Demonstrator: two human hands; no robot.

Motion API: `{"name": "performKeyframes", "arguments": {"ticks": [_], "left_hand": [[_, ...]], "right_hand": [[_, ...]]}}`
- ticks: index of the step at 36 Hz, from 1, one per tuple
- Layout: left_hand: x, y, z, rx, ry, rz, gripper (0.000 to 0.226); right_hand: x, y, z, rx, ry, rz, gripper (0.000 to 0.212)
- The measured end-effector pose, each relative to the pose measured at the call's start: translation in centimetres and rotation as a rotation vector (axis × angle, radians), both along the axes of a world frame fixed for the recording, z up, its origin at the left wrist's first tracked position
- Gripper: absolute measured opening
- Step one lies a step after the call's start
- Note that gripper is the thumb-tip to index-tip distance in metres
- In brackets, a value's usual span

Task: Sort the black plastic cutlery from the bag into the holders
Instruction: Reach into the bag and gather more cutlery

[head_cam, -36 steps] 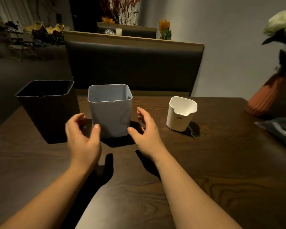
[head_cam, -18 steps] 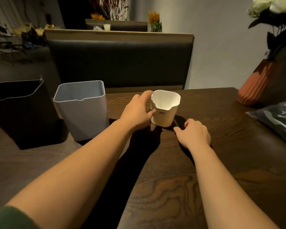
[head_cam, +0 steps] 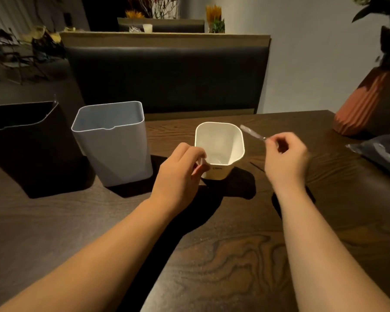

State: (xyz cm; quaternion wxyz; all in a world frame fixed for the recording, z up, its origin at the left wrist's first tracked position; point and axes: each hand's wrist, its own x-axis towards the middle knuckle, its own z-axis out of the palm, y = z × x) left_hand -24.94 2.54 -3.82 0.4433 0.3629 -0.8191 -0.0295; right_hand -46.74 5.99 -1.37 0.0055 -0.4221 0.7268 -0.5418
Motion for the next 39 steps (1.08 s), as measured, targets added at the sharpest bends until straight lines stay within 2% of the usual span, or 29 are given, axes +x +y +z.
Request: {"name": "performKeyframes", "arguments": {"ticks": [4, 8, 12, 16, 21, 26, 33, 36, 39], "left_hand": [[1.7, 0.3, -0.8, -0.078, 0.037, 0.031, 0.025], [1.9, -0.1, -1.1, -0.056, 0.056, 0.049, 0.024], [2.3, -0.5, -1.1, -0.033, 0.121, 0.061, 0.023], [2.7, -0.5, -0.9, -0.023, 0.209, 0.049, 0.023], [2.4, -0.4, -0.8, 0.017, 0.286, 0.014, 0.026], [2.2, -0.3, -0.8, 0.046, 0.247, -0.018, 0.028], [2.3, -0.4, -0.8, 0.018, 0.183, -0.072, 0.034], [2.3, -0.4, -0.8, 0.000, 0.158, -0.106, 0.036], [2.2, -0.3, -0.7, 0.012, 0.134, -0.125, 0.030]], "right_hand": [[1.3, 0.8, 1.6, -0.326, 0.064, 0.061, 0.018], [3.3, 1.6, 2.3, -0.506, 0.125, 0.122, 0.019], [4.4, 1.7, 1.7, -0.519, 0.265, 0.217, 0.009], [5.0, 1.6, 1.4, -0.543, 0.387, 0.210, 0.005], [4.8, 2.0, 1.7, -0.615, 0.400, 0.145, 0.008], [4.5, 1.6, 1.5, -0.638, 0.452, 0.133, 0.009], [3.8, 0.4, 2.1, -0.504, 0.581, 0.319, 0.015], [4.1, -0.2, 2.8, -0.269, 0.628, 0.428, 0.018], [5.4, -0.7, 3.4, 0.052, 0.537, 0.430, 0.026]]}}
